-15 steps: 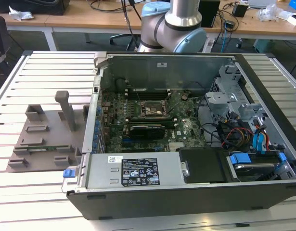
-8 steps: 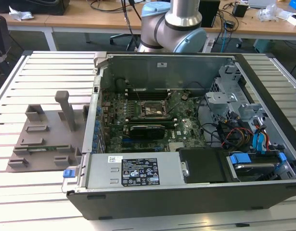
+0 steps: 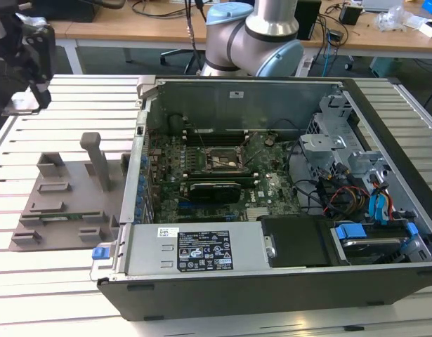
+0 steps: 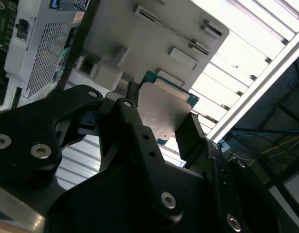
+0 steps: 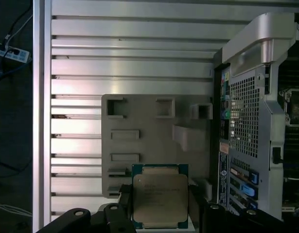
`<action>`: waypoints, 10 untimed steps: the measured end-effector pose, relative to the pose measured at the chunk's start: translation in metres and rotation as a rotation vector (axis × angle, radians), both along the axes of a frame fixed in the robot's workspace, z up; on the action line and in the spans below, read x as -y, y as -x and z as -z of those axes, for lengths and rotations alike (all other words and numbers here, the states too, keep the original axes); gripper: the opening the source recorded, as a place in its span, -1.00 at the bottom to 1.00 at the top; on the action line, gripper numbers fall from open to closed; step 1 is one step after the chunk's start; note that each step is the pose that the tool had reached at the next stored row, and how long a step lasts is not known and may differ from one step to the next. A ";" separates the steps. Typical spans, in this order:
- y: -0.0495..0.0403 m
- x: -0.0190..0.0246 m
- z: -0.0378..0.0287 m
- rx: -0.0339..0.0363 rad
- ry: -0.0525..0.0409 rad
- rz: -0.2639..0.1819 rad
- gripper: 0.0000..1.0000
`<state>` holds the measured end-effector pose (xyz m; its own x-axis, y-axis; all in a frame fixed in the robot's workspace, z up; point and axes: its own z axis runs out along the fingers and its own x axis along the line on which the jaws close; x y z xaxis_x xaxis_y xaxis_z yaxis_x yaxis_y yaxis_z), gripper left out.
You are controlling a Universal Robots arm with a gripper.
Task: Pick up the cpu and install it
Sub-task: 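Pick up the cpu and move it towards the insertion slot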
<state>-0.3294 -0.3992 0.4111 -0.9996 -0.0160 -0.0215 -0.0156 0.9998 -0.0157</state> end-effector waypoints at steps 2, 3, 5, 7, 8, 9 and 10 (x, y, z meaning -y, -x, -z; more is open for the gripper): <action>-0.0156 -0.0001 0.0003 -0.0012 0.0000 0.000 0.09; -0.0201 0.0000 0.0004 -0.0018 0.0000 0.000 0.09; -0.0303 0.0000 0.0006 -0.0030 0.0000 0.000 0.09; -0.0425 0.0000 0.0008 -0.0044 0.0000 0.000 0.09; -0.0474 0.0000 0.0009 -0.0050 0.0000 0.000 0.09; -0.0545 0.0000 0.0011 -0.0057 0.0000 0.000 0.09; -0.0592 0.0000 0.0012 -0.0064 0.0000 0.000 0.09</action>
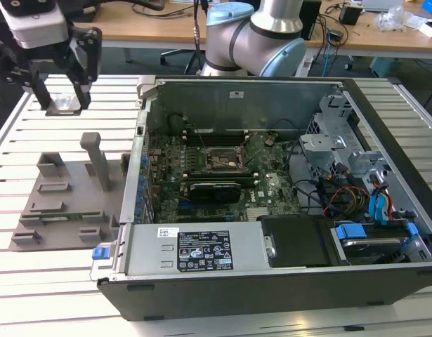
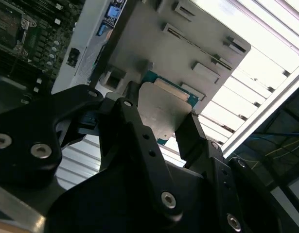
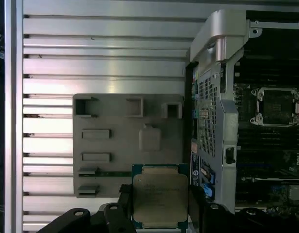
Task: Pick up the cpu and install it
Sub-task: 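Pick up the cpu and move it towards the insertion slot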
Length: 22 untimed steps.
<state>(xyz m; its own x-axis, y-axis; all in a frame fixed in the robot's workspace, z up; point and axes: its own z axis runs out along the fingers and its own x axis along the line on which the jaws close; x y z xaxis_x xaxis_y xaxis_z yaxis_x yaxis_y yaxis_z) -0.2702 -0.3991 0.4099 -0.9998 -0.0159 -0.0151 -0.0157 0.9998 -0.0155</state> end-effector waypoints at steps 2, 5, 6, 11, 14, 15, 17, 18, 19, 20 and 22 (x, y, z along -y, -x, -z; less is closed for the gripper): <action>-0.0155 0.0001 0.0004 -0.0025 0.0000 0.000 0.09; -0.0339 0.0001 0.0007 -0.0063 0.0001 0.000 0.09; -0.0407 0.0000 0.0010 -0.0077 -0.0001 0.000 0.09; -0.0713 0.0000 0.0019 -0.0150 0.0000 0.000 0.09; -0.0852 0.0000 0.0021 -0.0180 0.0001 0.000 0.09; -0.0934 0.0000 0.0024 -0.0194 0.0000 0.000 0.09; -0.1037 0.0000 0.0025 -0.0214 0.0000 0.000 0.09; -0.1092 0.0000 0.0026 -0.0224 0.0000 0.000 0.09; -0.1137 0.0000 0.0027 -0.0233 0.0001 0.000 0.09; -0.1196 0.0000 0.0028 -0.0245 0.0000 0.000 0.09; -0.1305 0.0000 0.0031 -0.0266 0.0000 0.000 0.09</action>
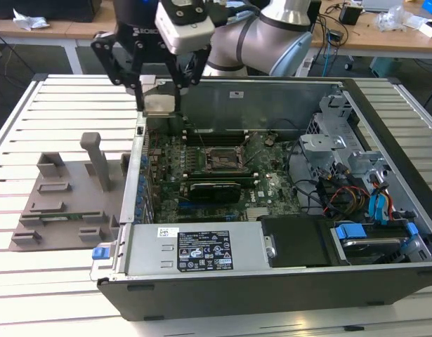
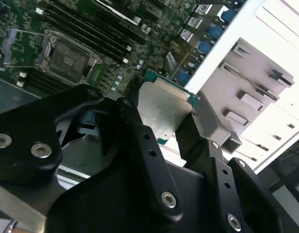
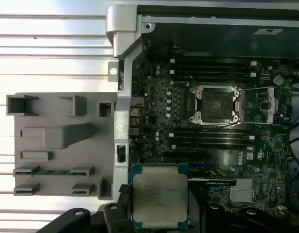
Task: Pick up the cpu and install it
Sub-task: 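Pick up the cpu and move it towards the insertion slot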
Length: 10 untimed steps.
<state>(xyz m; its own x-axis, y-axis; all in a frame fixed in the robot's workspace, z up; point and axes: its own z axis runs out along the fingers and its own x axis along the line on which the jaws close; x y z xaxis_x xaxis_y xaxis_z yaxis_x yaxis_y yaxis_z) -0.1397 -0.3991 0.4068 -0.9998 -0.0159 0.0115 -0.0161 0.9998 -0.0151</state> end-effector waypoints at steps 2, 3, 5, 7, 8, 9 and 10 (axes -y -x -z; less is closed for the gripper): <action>-0.0092 0.0000 0.0002 -0.0018 0.0000 0.000 0.09; -0.0138 0.0000 0.0003 -0.0027 0.0000 0.000 0.09; -0.0250 0.0001 0.0014 -0.0068 0.0001 0.000 0.09; -0.0322 0.0000 0.0041 -0.0103 0.0001 0.000 0.09; -0.0376 0.0000 0.0076 -0.0129 -0.0001 0.000 0.09; -0.0396 -0.0001 0.0093 -0.0139 0.0000 0.000 0.09; -0.0416 -0.0002 0.0111 -0.0146 0.0001 0.000 0.09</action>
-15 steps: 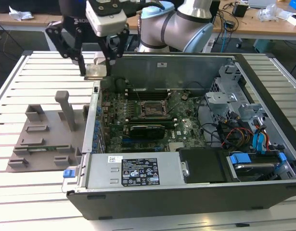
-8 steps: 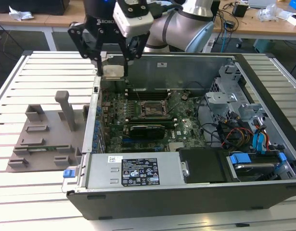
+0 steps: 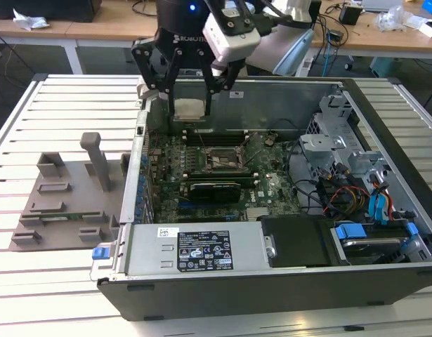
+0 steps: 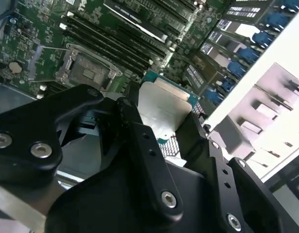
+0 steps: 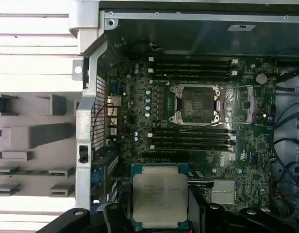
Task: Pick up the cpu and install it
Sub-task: 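Pick up the cpu and move it towards the insertion slot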
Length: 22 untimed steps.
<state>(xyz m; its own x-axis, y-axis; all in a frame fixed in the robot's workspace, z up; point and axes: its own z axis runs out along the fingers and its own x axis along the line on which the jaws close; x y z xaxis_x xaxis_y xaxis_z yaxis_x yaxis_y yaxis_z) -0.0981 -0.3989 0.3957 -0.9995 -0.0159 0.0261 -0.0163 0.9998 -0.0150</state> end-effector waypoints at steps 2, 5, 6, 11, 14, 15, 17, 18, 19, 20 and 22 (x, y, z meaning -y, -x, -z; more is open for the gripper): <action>-0.0086 -0.0018 0.0073 -0.0020 -0.0002 0.000 0.09; -0.0159 -0.0056 0.0139 -0.0034 -0.0002 0.000 0.09; -0.0178 -0.0070 0.0157 -0.0036 -0.0002 0.000 0.09; -0.0300 -0.0176 0.0263 -0.0059 -0.0002 0.000 0.09; -0.0360 -0.0191 0.0326 -0.0075 -0.0002 0.000 0.09; -0.0386 -0.0193 0.0354 -0.0085 0.0000 0.000 0.09; -0.0447 -0.0193 0.0431 -0.0106 -0.0001 0.000 0.09; -0.0472 -0.0193 0.0465 -0.0115 -0.0001 0.000 0.09; -0.0499 -0.0193 0.0509 -0.0124 -0.0001 0.000 0.09; -0.0510 -0.0193 0.0529 -0.0128 -0.0002 0.000 0.09; -0.0533 -0.0193 0.0569 -0.0136 -0.0001 0.000 0.09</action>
<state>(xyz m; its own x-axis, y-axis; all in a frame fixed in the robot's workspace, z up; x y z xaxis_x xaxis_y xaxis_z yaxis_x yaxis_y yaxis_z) -0.0448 -0.3796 0.3388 -0.9991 -0.0159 0.0397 -0.0165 0.9998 -0.0147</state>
